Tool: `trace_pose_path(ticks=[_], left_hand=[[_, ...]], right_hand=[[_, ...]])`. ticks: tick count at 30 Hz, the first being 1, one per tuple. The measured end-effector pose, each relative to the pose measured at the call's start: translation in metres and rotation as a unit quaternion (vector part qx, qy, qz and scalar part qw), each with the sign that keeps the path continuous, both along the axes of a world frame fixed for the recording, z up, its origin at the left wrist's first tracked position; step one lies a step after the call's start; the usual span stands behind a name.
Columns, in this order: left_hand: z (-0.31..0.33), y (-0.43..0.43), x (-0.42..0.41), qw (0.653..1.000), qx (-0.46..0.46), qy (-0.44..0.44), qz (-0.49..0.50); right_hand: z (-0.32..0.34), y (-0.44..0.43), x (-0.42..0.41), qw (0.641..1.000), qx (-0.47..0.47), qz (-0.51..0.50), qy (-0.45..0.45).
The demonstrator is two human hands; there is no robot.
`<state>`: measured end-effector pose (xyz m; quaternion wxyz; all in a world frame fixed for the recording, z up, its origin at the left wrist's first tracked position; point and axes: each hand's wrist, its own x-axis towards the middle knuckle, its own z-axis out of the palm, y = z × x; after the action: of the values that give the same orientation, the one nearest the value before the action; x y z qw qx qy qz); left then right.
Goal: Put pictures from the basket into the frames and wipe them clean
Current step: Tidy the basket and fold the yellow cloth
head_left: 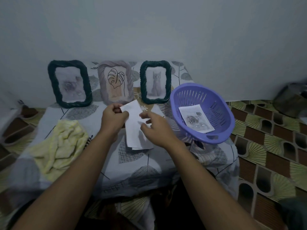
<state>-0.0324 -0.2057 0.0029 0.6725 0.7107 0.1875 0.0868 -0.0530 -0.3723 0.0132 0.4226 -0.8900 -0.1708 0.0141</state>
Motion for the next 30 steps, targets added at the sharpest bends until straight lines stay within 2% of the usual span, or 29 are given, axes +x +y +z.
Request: trace_pose_path(ticks=[3,6,11,17,18,21,22,25,26,30], left_hand=[[0.003,-0.004,-0.006,0.999,-0.022,-0.010,-0.026],[0.010,-0.013,-0.017,0.996,-0.034,-0.051,-0.070],[0.011,-0.028,-0.025,0.989,-0.034,-0.091,-0.108],[0.008,-0.036,-0.029,0.990,-0.080,-0.081,-0.088],[0.004,-0.035,-0.029,0.993,-0.044,-0.086,-0.062],[-0.009,-0.028,-0.024,0.987,0.138,-0.080,0.016],[-0.013,-0.025,-0.022,0.985,0.158,-0.063,0.022],[-0.015,-0.023,-0.019,0.998,0.052,0.017,-0.041],[-0.015,-0.023,-0.020,0.997,0.044,0.021,-0.062],[-0.013,-0.027,-0.024,0.995,0.028,-0.036,-0.087]], right_hand=[[-0.012,0.007,0.000,0.992,0.098,-0.008,0.076],[-0.016,0.011,-0.002,0.957,0.242,-0.025,0.157],[-0.016,0.009,0.002,0.917,0.363,-0.060,0.154],[-0.027,-0.001,0.007,0.919,0.365,-0.104,0.110],[-0.028,-0.002,0.006,0.917,0.368,-0.113,0.103],[-0.029,-0.002,0.006,0.908,0.388,-0.124,0.098],[-0.029,-0.002,0.006,0.903,0.399,-0.124,0.098],[-0.028,0.001,0.008,0.894,0.420,-0.126,0.094],[-0.028,0.002,0.008,0.892,0.426,-0.124,0.091],[-0.027,0.007,0.011,0.910,0.395,-0.120,0.038]])
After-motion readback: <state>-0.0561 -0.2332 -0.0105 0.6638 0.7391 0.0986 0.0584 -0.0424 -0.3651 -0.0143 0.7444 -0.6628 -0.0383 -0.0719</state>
